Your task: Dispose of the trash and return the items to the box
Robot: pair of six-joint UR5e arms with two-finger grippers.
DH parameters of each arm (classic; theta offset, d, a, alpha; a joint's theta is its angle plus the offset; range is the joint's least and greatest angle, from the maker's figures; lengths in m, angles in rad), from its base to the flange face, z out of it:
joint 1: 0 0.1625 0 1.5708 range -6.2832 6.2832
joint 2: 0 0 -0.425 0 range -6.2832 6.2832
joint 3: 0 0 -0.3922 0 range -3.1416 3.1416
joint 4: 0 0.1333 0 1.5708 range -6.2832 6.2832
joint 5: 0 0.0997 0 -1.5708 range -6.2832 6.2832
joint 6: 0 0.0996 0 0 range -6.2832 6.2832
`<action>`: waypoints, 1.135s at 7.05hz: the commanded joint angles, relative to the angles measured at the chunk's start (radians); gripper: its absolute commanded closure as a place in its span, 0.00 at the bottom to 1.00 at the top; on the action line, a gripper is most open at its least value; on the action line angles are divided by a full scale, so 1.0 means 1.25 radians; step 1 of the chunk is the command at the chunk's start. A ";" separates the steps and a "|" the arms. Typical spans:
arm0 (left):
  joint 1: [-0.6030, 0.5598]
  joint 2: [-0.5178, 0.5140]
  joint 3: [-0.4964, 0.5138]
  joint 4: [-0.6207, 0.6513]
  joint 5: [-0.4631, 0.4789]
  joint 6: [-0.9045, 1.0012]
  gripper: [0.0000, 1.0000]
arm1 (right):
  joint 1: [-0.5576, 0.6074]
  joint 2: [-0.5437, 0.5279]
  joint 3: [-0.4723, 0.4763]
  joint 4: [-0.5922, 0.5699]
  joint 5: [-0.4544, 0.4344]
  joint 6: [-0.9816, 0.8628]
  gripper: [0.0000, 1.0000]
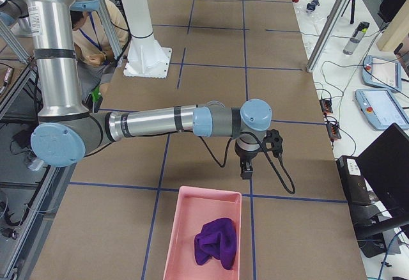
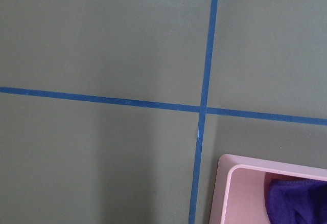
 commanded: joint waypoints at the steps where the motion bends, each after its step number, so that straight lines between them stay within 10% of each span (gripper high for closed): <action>1: -0.038 0.011 0.016 0.000 -0.014 -0.013 0.00 | -0.001 -0.005 0.002 0.000 0.004 -0.003 0.00; 8: -0.032 -0.006 0.006 -0.064 -0.010 -0.009 0.00 | -0.011 0.039 0.006 0.000 -0.011 0.022 0.00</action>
